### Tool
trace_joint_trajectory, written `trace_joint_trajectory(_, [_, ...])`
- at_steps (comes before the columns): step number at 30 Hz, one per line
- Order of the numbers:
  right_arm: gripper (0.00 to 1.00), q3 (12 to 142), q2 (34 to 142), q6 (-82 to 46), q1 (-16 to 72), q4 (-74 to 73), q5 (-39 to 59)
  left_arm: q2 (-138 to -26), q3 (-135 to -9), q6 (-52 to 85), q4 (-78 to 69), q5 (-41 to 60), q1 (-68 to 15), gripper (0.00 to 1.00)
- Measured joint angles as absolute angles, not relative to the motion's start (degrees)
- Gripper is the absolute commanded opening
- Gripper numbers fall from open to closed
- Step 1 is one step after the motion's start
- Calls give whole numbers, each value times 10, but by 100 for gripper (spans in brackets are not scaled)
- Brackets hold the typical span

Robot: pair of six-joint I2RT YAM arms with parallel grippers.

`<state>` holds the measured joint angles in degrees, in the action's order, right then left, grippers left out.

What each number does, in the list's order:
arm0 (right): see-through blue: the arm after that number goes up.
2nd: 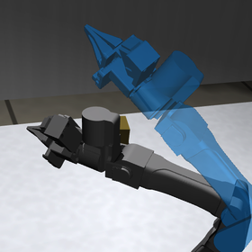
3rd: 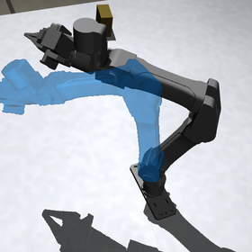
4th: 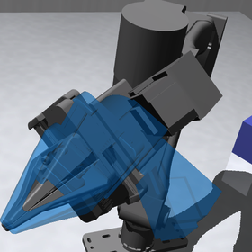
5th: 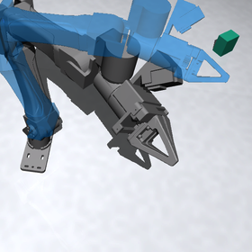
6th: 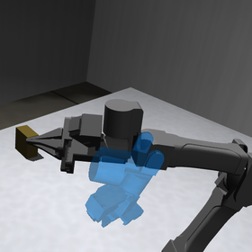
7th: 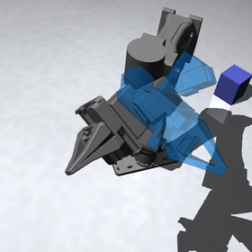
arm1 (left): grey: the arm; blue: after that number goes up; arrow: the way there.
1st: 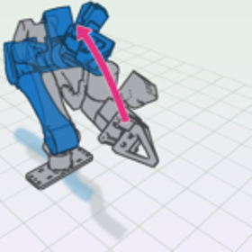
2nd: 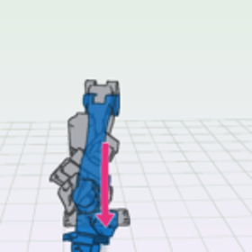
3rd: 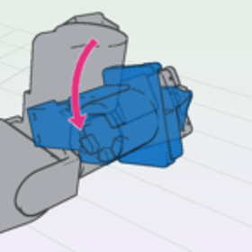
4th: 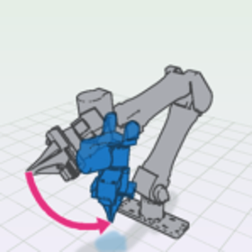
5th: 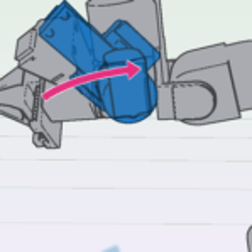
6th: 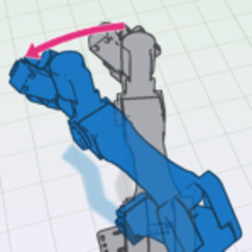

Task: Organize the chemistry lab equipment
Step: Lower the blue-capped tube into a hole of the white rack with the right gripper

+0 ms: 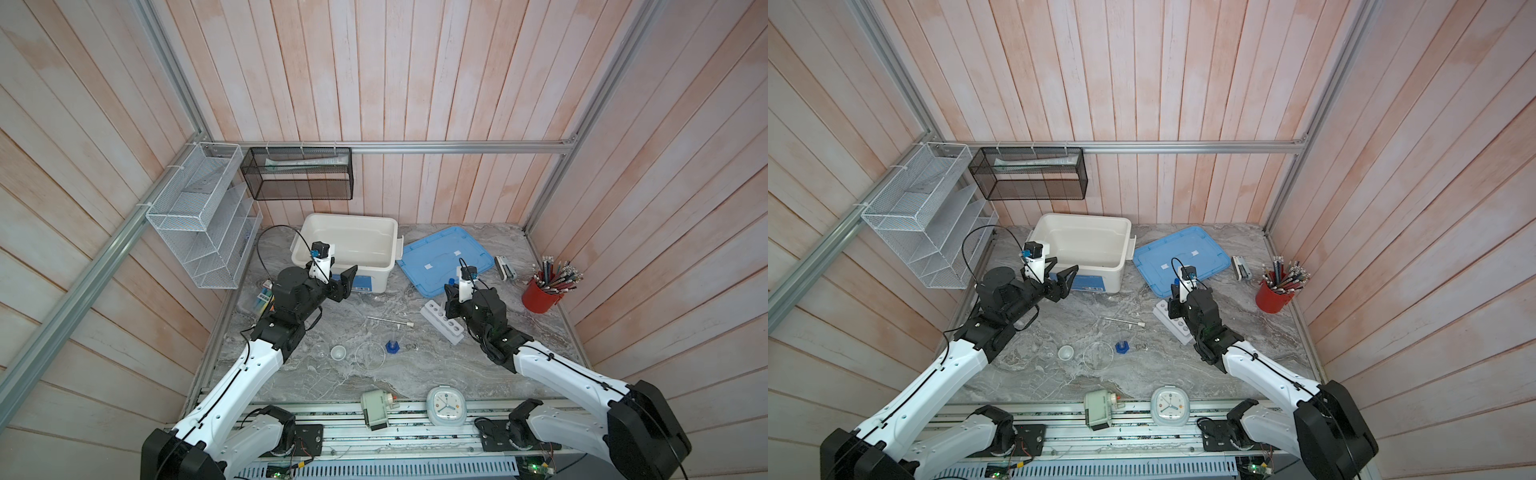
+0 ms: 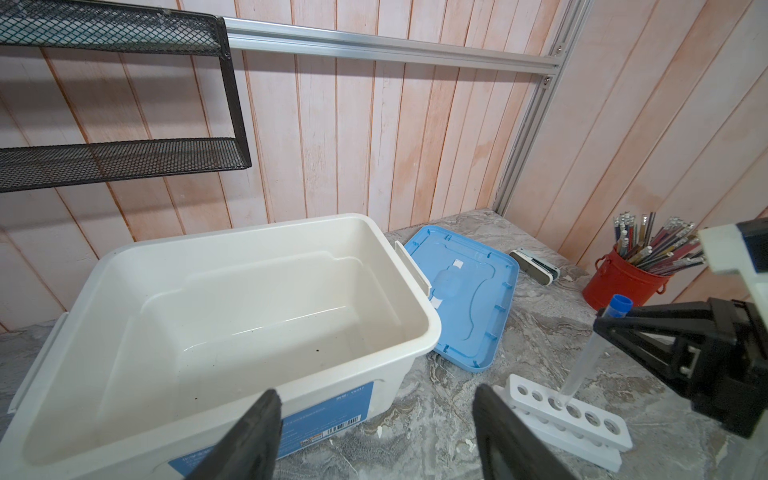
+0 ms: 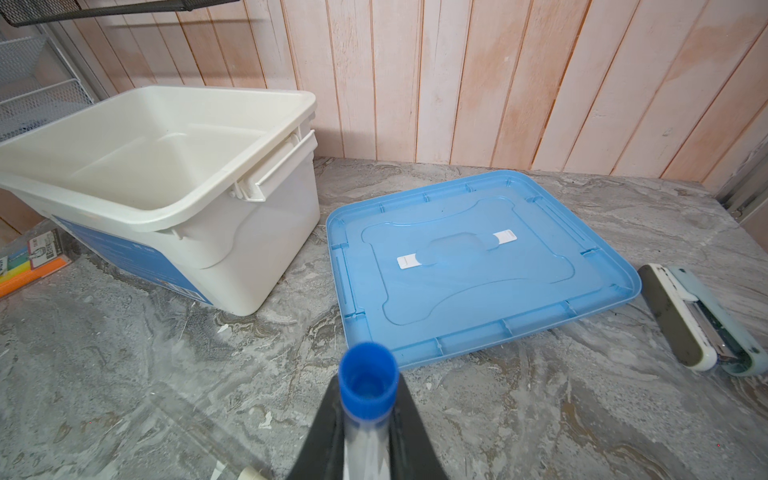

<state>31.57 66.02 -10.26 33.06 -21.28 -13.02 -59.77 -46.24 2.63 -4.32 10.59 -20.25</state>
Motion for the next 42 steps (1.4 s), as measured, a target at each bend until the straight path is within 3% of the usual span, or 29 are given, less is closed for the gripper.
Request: trace_joint_trajectory(42, [5, 273, 729, -58, 331, -305, -119, -589, -458, 21, -52, 118, -201, 74])
